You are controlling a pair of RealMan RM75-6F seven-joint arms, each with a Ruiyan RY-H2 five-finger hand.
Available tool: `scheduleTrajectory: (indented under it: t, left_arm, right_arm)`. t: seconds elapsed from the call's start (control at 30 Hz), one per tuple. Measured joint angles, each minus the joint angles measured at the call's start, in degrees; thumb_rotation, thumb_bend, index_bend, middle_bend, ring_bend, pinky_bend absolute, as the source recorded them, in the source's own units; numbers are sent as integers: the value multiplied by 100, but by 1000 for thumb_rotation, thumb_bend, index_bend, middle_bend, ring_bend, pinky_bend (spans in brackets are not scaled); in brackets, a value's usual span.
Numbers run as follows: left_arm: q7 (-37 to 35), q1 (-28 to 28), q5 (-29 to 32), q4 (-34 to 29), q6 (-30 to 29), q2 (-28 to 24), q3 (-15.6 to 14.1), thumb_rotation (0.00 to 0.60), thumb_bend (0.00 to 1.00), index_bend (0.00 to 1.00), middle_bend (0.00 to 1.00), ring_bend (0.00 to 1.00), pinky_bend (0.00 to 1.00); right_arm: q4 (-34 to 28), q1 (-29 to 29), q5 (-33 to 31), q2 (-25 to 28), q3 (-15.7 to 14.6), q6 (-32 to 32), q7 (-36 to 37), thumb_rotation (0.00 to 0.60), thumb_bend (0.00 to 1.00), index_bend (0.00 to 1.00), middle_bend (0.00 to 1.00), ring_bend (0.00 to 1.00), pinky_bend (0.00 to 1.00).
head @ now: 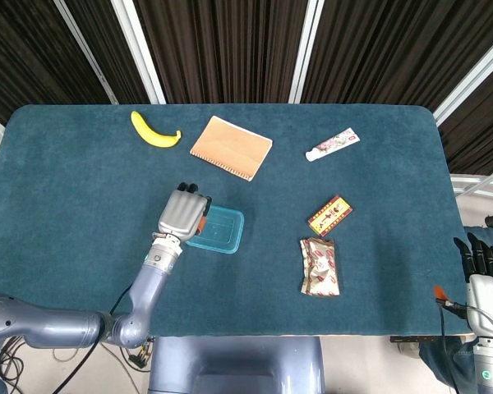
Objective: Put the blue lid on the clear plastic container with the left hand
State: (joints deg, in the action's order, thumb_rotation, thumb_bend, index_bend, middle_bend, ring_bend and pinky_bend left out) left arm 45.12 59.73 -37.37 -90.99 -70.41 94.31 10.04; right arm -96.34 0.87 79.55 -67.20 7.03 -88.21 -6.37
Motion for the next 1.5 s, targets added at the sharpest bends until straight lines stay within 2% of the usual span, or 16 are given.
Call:
scheduleTrajectory:
  t: [0.4, 0.73, 0.97, 1.33, 1.5]
  left_arm:
    - [85, 16, -93, 789, 363, 405, 51, 600, 492, 652, 566, 247, 243]
    - [-408, 179, -338, 1499, 960, 783, 367, 600, 493, 652, 560, 247, 231]
    - [-241, 466, -335, 1873, 1174, 1128, 553, 600, 493, 655, 557, 247, 228]
    - [191, 657, -271, 2411, 1186, 1630, 560, 600, 493, 655, 555, 247, 225]
    - [312, 667, -260, 2503, 1176, 1706, 567, 600, 493, 655, 555, 247, 223]
  right_arm:
    - [-22, 4, -88, 12, 21, 49, 36, 600, 295, 102, 29, 35, 0]
    - [-70, 0, -179, 32, 41, 91, 60, 600, 295, 102, 29, 35, 0]
    - [-93, -4, -210, 47, 59, 87, 86, 600, 294, 102, 29, 35, 0]
    - [-137, -13, -300, 62, 85, 106, 106, 600, 295, 102, 29, 35, 0]
    - [-133, -4, -272, 80, 67, 133, 126, 600, 294, 102, 29, 35, 0]
